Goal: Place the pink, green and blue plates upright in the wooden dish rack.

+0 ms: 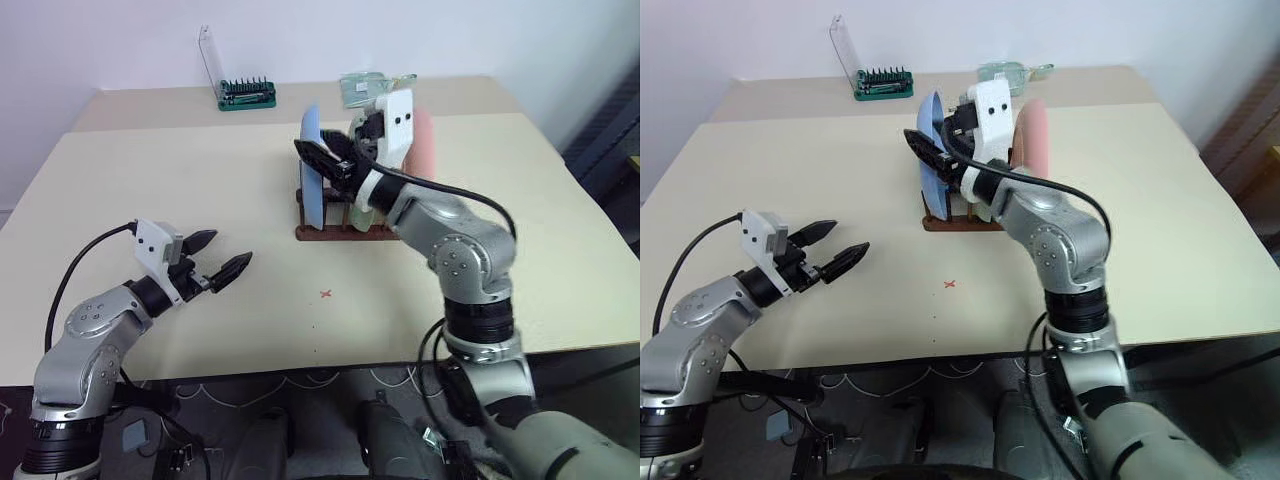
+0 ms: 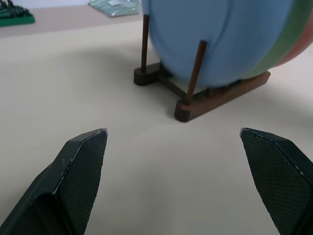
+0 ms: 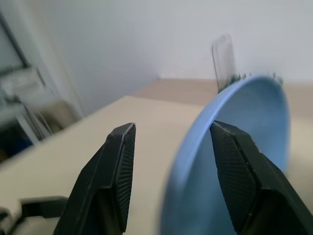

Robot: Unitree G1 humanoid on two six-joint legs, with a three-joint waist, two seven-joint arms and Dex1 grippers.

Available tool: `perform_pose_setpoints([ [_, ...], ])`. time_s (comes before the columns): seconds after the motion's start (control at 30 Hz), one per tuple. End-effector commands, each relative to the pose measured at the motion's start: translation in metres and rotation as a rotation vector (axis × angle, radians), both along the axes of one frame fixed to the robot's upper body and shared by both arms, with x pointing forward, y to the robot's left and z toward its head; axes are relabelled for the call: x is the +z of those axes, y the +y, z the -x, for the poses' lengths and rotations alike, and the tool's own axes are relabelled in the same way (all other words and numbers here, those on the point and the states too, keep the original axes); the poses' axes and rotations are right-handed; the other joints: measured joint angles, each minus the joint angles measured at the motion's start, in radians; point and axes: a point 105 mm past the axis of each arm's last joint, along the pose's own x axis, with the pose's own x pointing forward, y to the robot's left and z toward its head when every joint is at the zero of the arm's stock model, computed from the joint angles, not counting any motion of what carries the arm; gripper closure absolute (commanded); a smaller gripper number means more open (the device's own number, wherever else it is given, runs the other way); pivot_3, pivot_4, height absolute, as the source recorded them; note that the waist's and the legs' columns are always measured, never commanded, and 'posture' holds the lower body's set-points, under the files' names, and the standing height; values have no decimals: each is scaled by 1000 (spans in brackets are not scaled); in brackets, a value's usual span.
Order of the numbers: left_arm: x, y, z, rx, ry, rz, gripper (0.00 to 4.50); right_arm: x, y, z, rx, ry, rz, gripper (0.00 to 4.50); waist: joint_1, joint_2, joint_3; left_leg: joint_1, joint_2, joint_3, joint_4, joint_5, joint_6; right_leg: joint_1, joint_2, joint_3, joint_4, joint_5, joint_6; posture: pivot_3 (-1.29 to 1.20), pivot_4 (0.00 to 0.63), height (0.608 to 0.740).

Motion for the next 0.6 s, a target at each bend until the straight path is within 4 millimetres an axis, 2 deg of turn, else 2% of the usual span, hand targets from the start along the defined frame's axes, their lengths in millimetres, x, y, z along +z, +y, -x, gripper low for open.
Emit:
perform_pose_setpoints([
  [0.03,1,2,1,-8,-34,-12,0,43,-20,25,13,-268,50,2109,1,0,0,0,0,0,0,0,0,0,0,0,0,0,0,0,150,740],
  [0.17,-4,4,1,-8,-30,-13,0,52,-53,31,-14,-314,82,2109,7,0,0,0,0,0,0,0,0,2,0,0,-3,0,0,0,150,740],
  [0.23,-12,5,0,-22,-14,-10,0,44,-69,28,-57,-283,119,2109,7,-1,0,0,0,0,0,0,0,2,0,0,-3,0,0,0,150,740],
  [0.3,-16,3,-1,-35,-9,-13,0,36,-76,30,-79,-282,168,2109,7,-1,0,0,0,0,0,0,0,2,0,0,-3,0,0,0,150,740],
  [0.37,-18,2,-4,-40,-14,-12,0,37,-86,37,-88,-287,164,2109,6,-1,0,0,0,1,0,0,0,2,0,0,-3,0,0,0,150,740],
  [0.47,-18,2,-6,-57,-17,-14,0,37,-111,54,-75,-277,178,2109,17,0,0,-1,1,1,0,0,0,1,0,0,-3,0,0,0,150,740],
  [0.5,-20,2,-7,-60,-13,-23,0,32,-119,59,-81,-267,213,2109,25,0,0,-2,0,1,1,0,0,2,0,0,-4,0,0,0,150,740],
  [0.6,-31,11,-9,-51,5,-68,0,-2,-147,71,-109,-178,391,2109,38,-1,-1,-2,0,1,1,-1,1,3,0,-1,-5,0,0,0,150,740],
])
